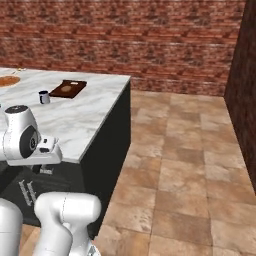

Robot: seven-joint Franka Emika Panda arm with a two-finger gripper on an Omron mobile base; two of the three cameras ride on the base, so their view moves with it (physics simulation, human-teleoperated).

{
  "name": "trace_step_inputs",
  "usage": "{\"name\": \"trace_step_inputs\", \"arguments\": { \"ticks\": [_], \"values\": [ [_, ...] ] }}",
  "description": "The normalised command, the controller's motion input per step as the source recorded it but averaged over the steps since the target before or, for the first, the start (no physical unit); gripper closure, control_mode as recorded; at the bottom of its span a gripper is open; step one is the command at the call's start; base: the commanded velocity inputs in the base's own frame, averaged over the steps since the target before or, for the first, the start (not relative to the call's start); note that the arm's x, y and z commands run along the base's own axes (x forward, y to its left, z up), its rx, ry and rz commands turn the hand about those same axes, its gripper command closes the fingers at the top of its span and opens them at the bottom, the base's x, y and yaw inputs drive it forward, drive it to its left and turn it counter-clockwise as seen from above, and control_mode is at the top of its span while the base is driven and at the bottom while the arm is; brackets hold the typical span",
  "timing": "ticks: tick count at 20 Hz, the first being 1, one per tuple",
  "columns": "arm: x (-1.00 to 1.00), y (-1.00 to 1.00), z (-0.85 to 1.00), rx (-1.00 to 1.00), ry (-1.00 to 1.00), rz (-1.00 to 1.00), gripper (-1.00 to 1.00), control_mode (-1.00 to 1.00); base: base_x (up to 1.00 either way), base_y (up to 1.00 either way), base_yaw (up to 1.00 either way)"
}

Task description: Take the pizza cutter from the drawer on the left and place it on the dining counter for cutting.

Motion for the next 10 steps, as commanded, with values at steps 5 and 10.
{"name": "trace_step_inputs", "arguments": {
  "ticks": [5, 10],
  "values": [
    [0.00, 0.00, 0.00, 0.00, 0.00, 0.00, 1.00, 1.00, 0.20, -0.72, 0.00],
    [0.00, 0.00, 0.00, 0.00, 0.00, 0.00, 1.00, 1.00, 0.49, -0.56, 0.00]
  ]
}}
